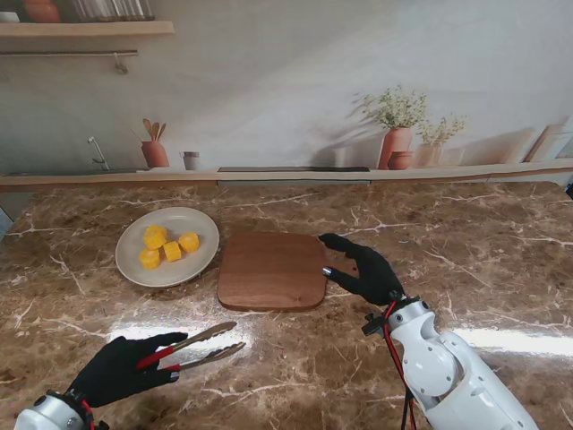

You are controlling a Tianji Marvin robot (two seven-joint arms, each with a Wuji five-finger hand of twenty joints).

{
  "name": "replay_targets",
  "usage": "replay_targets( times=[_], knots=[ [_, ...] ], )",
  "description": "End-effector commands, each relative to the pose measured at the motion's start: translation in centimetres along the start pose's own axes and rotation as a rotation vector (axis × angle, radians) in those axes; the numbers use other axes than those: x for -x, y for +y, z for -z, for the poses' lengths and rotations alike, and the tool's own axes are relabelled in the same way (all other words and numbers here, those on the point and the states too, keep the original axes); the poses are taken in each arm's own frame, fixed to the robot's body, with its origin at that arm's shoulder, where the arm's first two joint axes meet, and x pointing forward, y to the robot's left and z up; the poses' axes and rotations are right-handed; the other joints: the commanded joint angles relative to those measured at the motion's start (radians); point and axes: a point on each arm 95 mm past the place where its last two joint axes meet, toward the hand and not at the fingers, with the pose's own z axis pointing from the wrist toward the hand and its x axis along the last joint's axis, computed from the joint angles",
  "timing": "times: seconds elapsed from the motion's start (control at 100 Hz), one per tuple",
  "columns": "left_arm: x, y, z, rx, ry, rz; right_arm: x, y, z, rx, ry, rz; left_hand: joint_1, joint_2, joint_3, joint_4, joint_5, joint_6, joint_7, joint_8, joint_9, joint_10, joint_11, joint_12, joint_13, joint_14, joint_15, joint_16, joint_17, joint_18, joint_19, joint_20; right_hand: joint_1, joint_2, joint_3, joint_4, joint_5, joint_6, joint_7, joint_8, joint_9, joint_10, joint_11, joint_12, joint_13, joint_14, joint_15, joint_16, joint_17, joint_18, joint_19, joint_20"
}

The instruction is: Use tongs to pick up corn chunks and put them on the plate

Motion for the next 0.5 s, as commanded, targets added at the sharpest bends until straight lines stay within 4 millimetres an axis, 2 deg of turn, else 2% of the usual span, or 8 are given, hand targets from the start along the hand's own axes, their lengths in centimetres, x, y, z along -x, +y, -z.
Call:
replay_targets(
  times=[0.0,0.26,0.28,0.49],
  knots=[
    [0.1,0.4,-0.5,0.03,0.018,0.008,0.2,-0.4,0.3,-0.013,-0.014,-0.003,0.126,0.157,0.076,0.063,0.051,-0.166,0.089,0.039,0.054,-0.18,0.049,0.001,-0.003,0.021,-0.021,0.0,-0.021,0.021,-0.017,0.01,0.018,0.012,-0.008,-0.028,0.005,-0.029,-0.002,-0.001,0.002,-0.028,0.005,0.008,0.028,0.002,0.005,0.014,0.001,-0.004,0.02,0.029],
    [0.2,1.7,-2.6,0.172,0.066,0.033,0.3,-0.4,0.3,-0.009,-0.016,-0.002,0.14,0.165,0.052,0.064,0.062,-0.179,0.121,0.057,0.048,-0.181,0.044,0.007,-0.015,0.019,-0.026,0.001,-0.032,0.019,-0.026,0.01,0.018,0.013,-0.007,-0.028,0.005,-0.029,-0.003,-0.002,0.002,-0.028,0.005,0.008,0.028,0.002,0.005,0.014,0.001,-0.003,0.02,0.029],
    [0.1,1.9,-2.7,0.183,0.07,0.036,0.3,-0.4,0.3,-0.01,-0.017,-0.002,0.156,0.169,0.026,0.06,0.061,-0.181,0.133,0.066,0.048,-0.181,0.041,0.011,-0.017,0.02,-0.027,0.002,-0.034,0.019,-0.03,0.01,0.018,0.014,-0.007,-0.028,0.005,-0.029,-0.003,-0.002,0.002,-0.027,0.005,0.008,0.027,0.002,0.005,0.014,0.001,-0.003,0.02,0.029],
    [0.2,2.7,-3.7,0.233,0.09,0.033,0.4,-0.3,0.3,-0.01,-0.017,-0.004,0.174,0.175,-0.004,0.06,0.064,-0.184,0.14,0.072,0.041,-0.188,0.037,0.015,-0.026,0.018,-0.031,0.001,-0.041,0.019,-0.033,0.011,0.019,0.014,-0.006,-0.028,0.004,-0.029,-0.003,-0.001,0.002,-0.029,0.005,0.008,0.028,0.002,0.006,0.014,0.001,-0.003,0.021,0.029]
  ],
)
